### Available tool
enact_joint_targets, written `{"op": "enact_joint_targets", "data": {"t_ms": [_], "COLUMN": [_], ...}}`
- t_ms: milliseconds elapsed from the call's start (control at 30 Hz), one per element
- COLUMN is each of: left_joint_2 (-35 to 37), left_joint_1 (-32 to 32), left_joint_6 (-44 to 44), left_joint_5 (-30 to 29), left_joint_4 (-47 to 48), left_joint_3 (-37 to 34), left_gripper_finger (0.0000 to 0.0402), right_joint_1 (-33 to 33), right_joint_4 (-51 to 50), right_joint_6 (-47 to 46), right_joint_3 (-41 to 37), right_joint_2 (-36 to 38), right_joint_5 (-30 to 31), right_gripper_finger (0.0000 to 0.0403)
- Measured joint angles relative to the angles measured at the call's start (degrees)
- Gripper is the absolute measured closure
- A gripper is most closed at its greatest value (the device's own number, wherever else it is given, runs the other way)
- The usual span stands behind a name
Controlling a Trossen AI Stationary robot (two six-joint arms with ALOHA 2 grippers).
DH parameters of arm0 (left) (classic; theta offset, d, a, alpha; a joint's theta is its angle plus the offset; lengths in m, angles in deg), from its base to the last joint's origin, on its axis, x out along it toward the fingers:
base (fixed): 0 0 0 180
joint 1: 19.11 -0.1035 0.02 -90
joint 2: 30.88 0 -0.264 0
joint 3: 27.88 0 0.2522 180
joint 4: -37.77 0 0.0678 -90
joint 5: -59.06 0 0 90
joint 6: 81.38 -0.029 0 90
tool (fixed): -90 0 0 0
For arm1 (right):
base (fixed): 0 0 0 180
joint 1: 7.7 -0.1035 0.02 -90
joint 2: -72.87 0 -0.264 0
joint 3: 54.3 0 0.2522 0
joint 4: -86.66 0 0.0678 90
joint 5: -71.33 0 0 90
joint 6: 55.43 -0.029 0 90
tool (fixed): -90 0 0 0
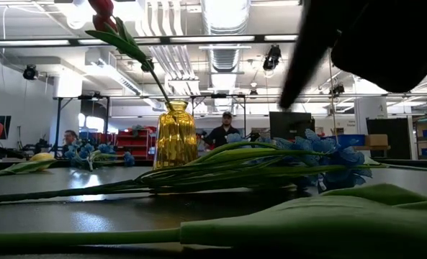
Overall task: Sort flowers into vase by color
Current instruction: Put the bottom yellow flower into the left yellow vase
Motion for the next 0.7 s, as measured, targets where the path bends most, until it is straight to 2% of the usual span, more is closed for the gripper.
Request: {"op": "enact_joint_targets", "data": {"t_ms": [100,300,367,467,700], "left_joint_2": [0.0,0.0,0.0,0.0,0.0], "left_joint_1": [0.0,0.0,0.0,0.0,0.0], "left_joint_6": [0.0,-0.8,-0.8,-0.8,0.0], "left_joint_5": [0.0,-0.1,-0.1,-0.1,-0.1], "left_joint_4": [0.0,0.0,0.0,0.0,-0.1], "left_joint_3": [0.0,-0.1,-0.1,-0.1,-0.1], "left_gripper_finger": [0.0287,0.0287,0.0287,0.0287,0.0287], "right_joint_1": [0.1,0.9,1.5,1.5,0.5], "right_joint_4": [-9.9,-37.5,-44.0,-46.1,-36.4], "right_joint_6": [0.1,0.6,0.7,0.7,0.5], "right_joint_3": [0.0,0.0,0.0,0.0,0.0], "right_joint_2": [3.0,11.7,14.5,18.2,17.7], "right_joint_5": [0.0,0.3,0.5,0.6,-2.8], "right_gripper_finger": [0.02,0.02,0.02,0.02,0.02]}}
